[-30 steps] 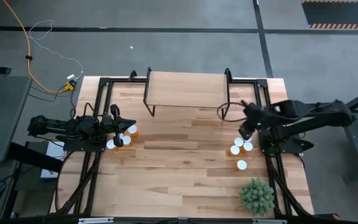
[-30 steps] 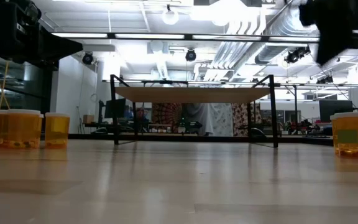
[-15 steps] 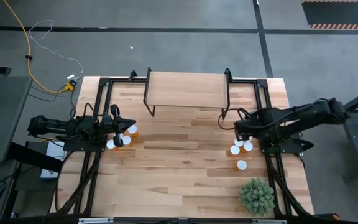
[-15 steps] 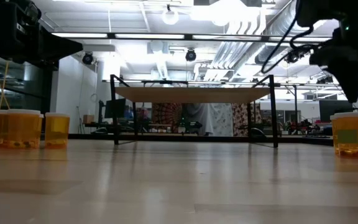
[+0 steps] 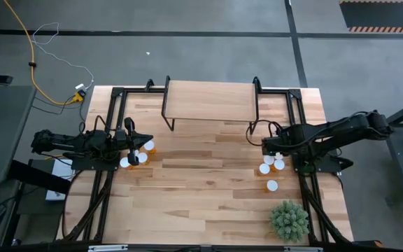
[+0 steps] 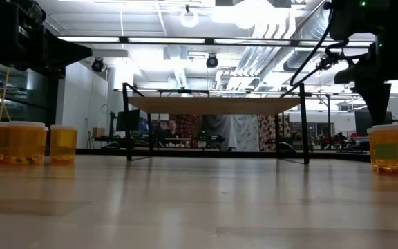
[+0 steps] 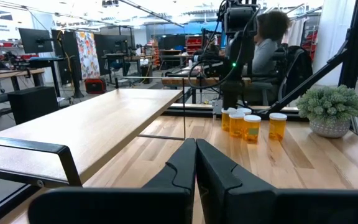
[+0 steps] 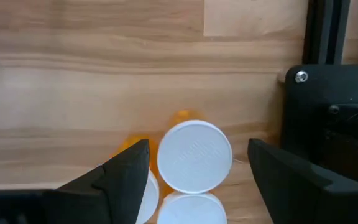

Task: Pick and place medicine bottles onto shelf by color
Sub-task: Put the yellow pill bottle on the shelf

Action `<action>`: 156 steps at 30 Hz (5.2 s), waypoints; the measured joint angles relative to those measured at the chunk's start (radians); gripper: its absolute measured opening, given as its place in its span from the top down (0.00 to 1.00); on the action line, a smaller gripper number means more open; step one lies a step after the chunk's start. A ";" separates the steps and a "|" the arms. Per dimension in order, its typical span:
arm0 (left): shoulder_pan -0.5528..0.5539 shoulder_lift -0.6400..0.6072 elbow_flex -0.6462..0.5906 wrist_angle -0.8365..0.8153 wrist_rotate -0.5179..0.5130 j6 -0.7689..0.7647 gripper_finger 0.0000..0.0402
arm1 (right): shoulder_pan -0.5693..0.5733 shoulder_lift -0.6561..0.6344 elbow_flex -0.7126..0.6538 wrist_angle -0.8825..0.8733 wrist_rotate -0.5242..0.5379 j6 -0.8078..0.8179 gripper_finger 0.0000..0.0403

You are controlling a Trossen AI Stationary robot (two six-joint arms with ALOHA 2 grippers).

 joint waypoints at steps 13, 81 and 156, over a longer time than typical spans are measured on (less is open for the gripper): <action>0.000 0.000 0.000 0.000 0.000 0.000 1.00 | 0.000 0.085 0.000 -0.002 -0.003 -0.006 0.35; 0.000 0.000 0.000 0.000 0.000 0.000 1.00 | 0.022 0.200 0.571 -0.170 0.050 -0.535 0.52; 0.000 0.000 0.000 0.000 0.000 0.000 1.00 | -0.699 0.903 1.402 -0.351 0.140 -1.125 0.52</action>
